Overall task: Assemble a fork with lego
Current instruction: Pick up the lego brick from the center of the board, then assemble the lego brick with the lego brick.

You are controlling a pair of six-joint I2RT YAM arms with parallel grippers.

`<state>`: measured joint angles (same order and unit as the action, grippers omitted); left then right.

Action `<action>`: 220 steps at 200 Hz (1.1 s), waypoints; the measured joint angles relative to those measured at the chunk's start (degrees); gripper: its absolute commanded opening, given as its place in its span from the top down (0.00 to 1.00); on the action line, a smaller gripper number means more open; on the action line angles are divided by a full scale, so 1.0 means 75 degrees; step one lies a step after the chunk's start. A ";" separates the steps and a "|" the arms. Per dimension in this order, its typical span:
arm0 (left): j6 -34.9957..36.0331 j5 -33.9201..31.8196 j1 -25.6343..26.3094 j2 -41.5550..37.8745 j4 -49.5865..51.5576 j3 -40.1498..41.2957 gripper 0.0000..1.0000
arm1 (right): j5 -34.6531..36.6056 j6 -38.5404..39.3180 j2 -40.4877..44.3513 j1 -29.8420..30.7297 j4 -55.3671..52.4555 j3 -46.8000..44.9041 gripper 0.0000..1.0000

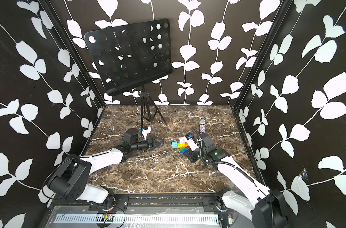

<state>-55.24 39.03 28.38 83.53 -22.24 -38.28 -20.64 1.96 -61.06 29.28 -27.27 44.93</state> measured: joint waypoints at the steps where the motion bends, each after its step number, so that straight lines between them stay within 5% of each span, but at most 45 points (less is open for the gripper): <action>1: 0.0003 0.0009 -0.0003 0.0000 0.0023 -0.0012 0.26 | -0.0006 0.0067 -0.0003 -0.0003 -0.0067 0.0047 0.75; 57: 0.1262 0.0469 -0.0201 0.0000 0.2142 -0.1606 0.27 | -0.0766 0.4001 -0.0236 -0.0490 -0.2366 0.1632 0.72; 111: 0.1311 0.0734 -0.0213 0.0323 0.2410 -0.1658 0.28 | -0.1364 0.7213 -0.2192 -0.1880 -0.3509 0.3579 0.74; 220: 0.0874 0.0766 -0.0187 0.1064 0.2224 -0.1652 0.30 | -0.1682 0.9809 -0.5001 -0.2279 -0.4264 0.5021 0.76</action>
<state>-48.69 44.77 26.98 91.50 -5.56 -50.68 -33.26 75.53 -98.56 12.19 -59.24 82.59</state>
